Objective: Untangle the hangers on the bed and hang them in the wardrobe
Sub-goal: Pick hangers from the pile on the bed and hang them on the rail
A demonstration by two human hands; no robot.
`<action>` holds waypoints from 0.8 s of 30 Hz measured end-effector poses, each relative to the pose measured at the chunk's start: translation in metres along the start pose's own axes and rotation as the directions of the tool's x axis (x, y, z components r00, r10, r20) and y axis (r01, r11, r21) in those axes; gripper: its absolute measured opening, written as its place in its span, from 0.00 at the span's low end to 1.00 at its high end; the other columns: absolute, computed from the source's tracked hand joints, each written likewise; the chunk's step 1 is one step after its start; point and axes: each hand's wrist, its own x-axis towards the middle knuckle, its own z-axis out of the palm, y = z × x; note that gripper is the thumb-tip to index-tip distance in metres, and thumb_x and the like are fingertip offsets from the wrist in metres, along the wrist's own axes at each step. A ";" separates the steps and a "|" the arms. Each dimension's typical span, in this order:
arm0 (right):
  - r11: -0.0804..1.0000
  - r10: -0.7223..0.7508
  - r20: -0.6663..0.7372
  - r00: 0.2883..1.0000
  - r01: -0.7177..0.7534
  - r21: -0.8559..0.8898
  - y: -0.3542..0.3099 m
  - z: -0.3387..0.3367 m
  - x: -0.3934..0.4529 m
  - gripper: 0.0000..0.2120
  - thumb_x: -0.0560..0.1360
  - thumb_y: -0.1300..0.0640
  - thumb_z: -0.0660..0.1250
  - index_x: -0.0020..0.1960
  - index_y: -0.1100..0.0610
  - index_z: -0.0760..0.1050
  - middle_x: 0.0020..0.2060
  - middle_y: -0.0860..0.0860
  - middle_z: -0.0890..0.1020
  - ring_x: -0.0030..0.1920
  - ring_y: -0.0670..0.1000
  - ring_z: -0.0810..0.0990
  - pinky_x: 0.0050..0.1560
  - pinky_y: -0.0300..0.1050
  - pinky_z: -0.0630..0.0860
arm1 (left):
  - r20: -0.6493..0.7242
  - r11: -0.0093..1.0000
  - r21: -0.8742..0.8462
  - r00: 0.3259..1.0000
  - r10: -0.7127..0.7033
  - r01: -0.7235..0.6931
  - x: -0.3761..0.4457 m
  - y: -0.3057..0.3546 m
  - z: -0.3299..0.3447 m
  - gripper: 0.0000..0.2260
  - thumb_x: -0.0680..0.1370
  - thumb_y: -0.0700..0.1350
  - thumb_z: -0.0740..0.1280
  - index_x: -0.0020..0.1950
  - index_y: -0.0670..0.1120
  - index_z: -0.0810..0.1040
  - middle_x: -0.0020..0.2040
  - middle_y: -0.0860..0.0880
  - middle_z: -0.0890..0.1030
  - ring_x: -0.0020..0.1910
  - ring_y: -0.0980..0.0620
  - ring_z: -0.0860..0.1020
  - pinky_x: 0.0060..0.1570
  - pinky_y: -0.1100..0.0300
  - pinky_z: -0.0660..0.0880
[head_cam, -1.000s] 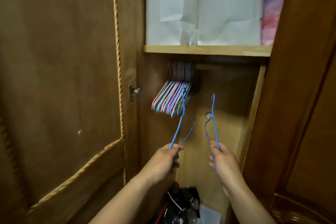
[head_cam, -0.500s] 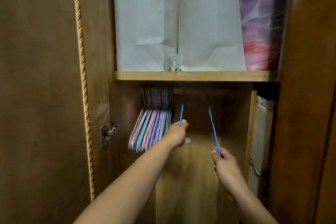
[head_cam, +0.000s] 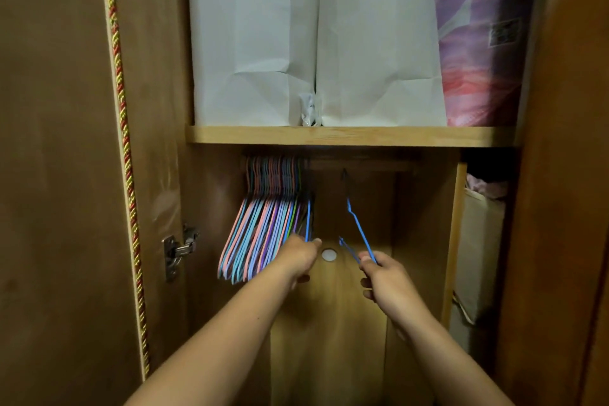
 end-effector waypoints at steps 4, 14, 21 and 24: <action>0.994 -0.064 -0.036 0.997 0.061 -0.094 -0.004 0.011 0.005 0.11 0.82 0.45 0.59 0.59 0.46 0.77 0.50 0.47 0.81 0.53 0.52 0.80 0.60 0.57 0.78 | 0.024 0.965 0.255 0.999 0.049 -0.053 -0.017 -0.010 -0.015 0.25 0.80 0.54 0.64 0.74 0.47 0.64 0.66 0.41 0.76 0.57 0.41 0.79 0.52 0.50 0.80; 0.915 -0.165 0.060 0.984 0.176 -0.363 -0.015 0.070 0.082 0.18 0.84 0.52 0.53 0.63 0.61 0.75 0.57 0.62 0.80 0.62 0.64 0.75 0.59 0.51 0.70 | -0.079 0.852 0.517 0.986 0.147 -0.086 -0.045 -0.024 -0.082 0.11 0.80 0.51 0.63 0.61 0.52 0.74 0.56 0.42 0.81 0.49 0.42 0.81 0.46 0.56 0.78; 0.875 -0.236 0.171 0.957 0.286 -0.390 0.002 0.123 0.071 0.20 0.85 0.49 0.48 0.69 0.54 0.71 0.60 0.58 0.78 0.63 0.60 0.74 0.59 0.47 0.69 | -0.123 0.873 0.487 0.988 0.096 -0.024 -0.050 -0.043 -0.110 0.09 0.79 0.53 0.65 0.58 0.53 0.75 0.54 0.45 0.82 0.52 0.43 0.82 0.42 0.58 0.76; 0.869 -0.242 0.170 0.955 0.291 -0.400 0.003 0.127 0.071 0.21 0.85 0.47 0.47 0.70 0.54 0.70 0.61 0.60 0.78 0.64 0.61 0.74 0.58 0.48 0.68 | -0.147 0.870 0.492 0.984 0.103 -0.018 -0.054 -0.046 -0.115 0.06 0.79 0.51 0.66 0.55 0.53 0.75 0.52 0.48 0.82 0.43 0.50 0.81 0.36 0.62 0.72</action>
